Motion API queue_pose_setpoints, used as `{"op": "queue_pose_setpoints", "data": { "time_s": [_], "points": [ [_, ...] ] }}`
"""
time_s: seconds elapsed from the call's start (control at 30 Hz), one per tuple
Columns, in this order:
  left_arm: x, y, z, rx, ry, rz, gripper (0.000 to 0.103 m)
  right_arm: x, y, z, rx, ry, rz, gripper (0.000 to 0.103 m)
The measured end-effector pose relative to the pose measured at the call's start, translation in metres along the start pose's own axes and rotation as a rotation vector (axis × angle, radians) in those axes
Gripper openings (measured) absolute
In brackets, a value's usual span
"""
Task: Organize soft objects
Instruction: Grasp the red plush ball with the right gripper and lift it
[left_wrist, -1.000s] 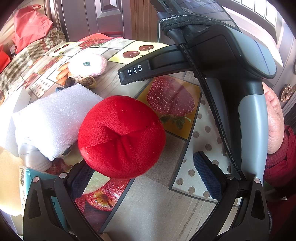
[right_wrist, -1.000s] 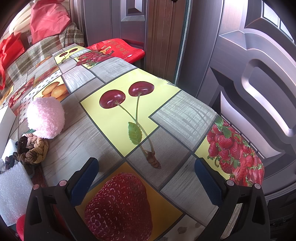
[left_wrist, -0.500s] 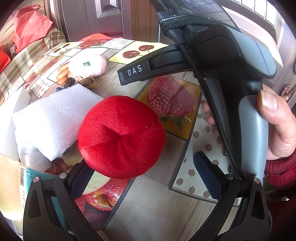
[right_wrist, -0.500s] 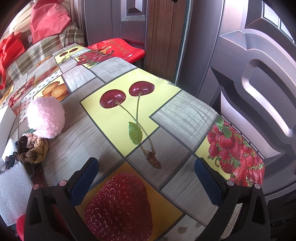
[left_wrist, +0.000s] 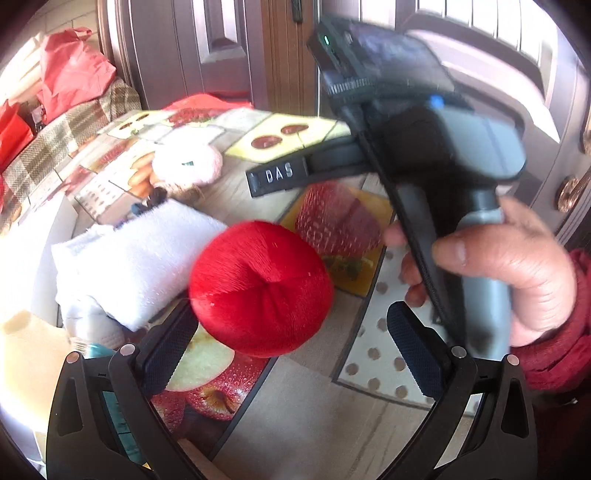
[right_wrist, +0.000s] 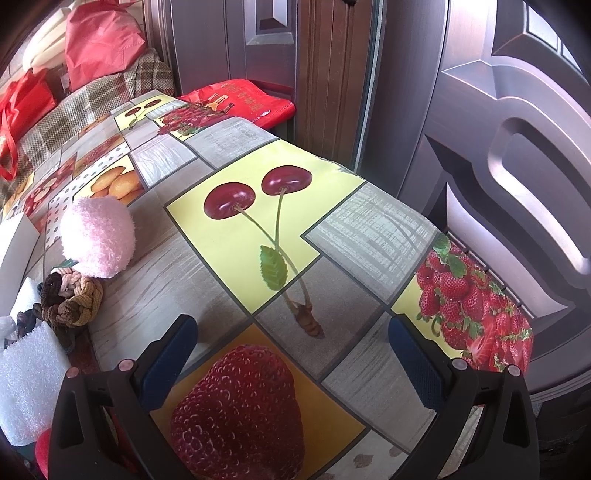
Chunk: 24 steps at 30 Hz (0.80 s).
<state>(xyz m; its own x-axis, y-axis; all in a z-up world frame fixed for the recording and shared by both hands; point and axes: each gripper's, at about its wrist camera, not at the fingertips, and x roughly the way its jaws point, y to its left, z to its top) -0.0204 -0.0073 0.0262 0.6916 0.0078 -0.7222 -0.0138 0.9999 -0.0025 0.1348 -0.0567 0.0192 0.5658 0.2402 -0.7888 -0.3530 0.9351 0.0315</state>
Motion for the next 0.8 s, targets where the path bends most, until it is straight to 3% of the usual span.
{"op": "queue_pose_setpoints", "data": {
  "time_s": [0.07,0.13,0.23,0.37,0.43,0.5,0.6,0.73,0.8],
  "points": [
    [-0.025,0.005,0.004,-0.05,-0.076,-0.035,0.102,-0.01,-0.015,-0.002,0.071,-0.047,0.088,0.103],
    [-0.055,0.011,0.007,-0.088,-0.172,-0.023,0.103,-0.027,-0.034,-0.004,0.156,-0.14,0.186,0.103],
    [-0.106,0.031,0.002,-0.16,-0.327,0.043,0.103,-0.06,-0.057,-0.009,0.199,-0.349,0.334,0.103],
    [-0.166,0.082,-0.025,-0.313,-0.508,0.163,0.103,-0.096,-0.07,-0.017,0.131,-0.63,0.499,0.103],
    [-0.189,0.107,-0.048,-0.381,-0.61,0.173,0.103,-0.102,-0.065,-0.015,0.066,-0.663,0.538,0.103],
    [-0.201,0.123,-0.067,-0.429,-0.648,0.196,0.103,-0.104,-0.055,-0.014,0.002,-0.641,0.552,0.103],
    [-0.194,0.126,-0.078,-0.416,-0.539,0.236,0.103,-0.1,-0.036,-0.015,-0.098,-0.57,0.573,0.103],
    [-0.144,0.101,-0.085,-0.279,-0.228,0.219,0.103,-0.091,-0.01,-0.025,-0.266,-0.43,0.628,0.103],
    [-0.117,0.079,-0.09,-0.196,-0.123,0.217,0.103,-0.083,0.008,-0.031,-0.379,-0.333,0.634,0.103]
  ]
}}
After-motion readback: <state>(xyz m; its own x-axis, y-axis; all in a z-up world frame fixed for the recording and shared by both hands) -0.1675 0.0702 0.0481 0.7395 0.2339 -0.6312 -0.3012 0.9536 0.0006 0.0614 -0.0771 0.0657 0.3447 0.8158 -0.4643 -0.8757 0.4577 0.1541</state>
